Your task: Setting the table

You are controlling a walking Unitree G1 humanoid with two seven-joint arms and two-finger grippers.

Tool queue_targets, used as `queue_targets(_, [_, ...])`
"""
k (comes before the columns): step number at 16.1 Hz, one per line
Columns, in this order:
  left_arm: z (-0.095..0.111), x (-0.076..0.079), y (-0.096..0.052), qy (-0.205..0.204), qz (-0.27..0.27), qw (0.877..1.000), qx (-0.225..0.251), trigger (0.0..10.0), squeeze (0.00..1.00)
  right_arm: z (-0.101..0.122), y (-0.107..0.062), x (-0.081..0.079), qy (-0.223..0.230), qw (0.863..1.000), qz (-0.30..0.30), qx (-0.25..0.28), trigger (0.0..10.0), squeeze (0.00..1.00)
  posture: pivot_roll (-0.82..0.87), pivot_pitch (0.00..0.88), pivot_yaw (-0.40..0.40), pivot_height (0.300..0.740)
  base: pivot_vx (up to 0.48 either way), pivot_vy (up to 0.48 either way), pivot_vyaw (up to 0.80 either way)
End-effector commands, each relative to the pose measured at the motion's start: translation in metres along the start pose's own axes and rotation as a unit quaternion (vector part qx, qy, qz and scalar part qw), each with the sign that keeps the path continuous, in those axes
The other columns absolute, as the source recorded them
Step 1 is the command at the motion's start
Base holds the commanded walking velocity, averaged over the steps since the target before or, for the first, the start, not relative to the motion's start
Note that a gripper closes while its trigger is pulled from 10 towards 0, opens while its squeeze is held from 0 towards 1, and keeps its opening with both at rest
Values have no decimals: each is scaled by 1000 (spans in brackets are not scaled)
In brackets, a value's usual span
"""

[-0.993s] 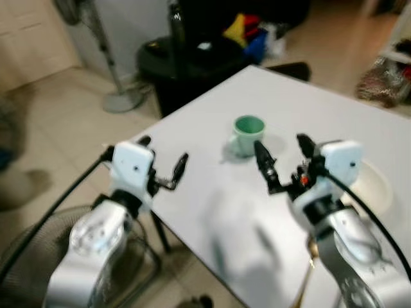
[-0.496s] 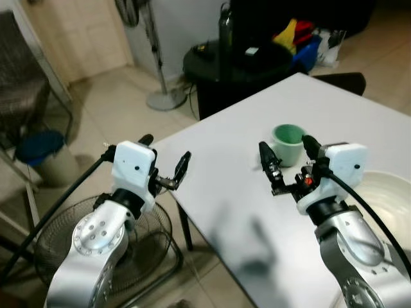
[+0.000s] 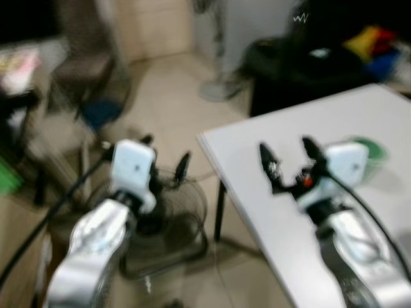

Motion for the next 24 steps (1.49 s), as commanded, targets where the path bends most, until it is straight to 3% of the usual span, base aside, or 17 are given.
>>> queue_targets(1, [5, 1, 1, 0, 0, 1000, 8, 10000, 0, 3, -2, 4, -5, 1000, -4, 4, 10000, 1000, 91, 0, 57, 740, 0, 334, 800])
queue_targets(12, [7, -1, 2, 3, 0, 1000, 10, 10000, 0, 2, -1, 7, -2, 1000, -11, 4, 10000, 1000, 88, 0, 61, 740, 0, 334, 800])
queue_targets(20, [9, -1, 2, 9, -2, 1000, 12, 10000, 0, 0, 1, 14, 21, 999, -29, 1, 10000, 1000, 90, 0, 58, 740, 0, 320, 0])
queue_targets(21, [10, -1, 3, 12, -3, 1000, 13, 10000, 0, -1, 2, 15, 28, 999, -34, -4, 10000, 894, 90, 0, 58, 740, 0, 0, 0])
queue_targets(22, [11, 0, 5, 13, -12, 1000, 15, 10000, 0, -10, 6, 24, 47, 997, -58, -30, 10000, 0, 85, 0, 63, 740, 0, 0, 0])
queue_targets(24, [12, 2, 6, 14, -22, 1000, 15, 10000, 0, -15, 10, 30, 65, 994, -74, -46, 10000, 0, 84, 0, 64, 740, 0, 0, 0])
Point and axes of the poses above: a point about 5 cm out from each wrist's last joint towards the gripper, its own y axis pointing out of the wrist towards the gripper, its own z axis along the axis of the wrist's last joint, x = y × z, the point moved 6 cm from there along y, pointing out of the wrist towards the gripper, and after that the axes turned 12 degrees about y, right-handed, at the moved point
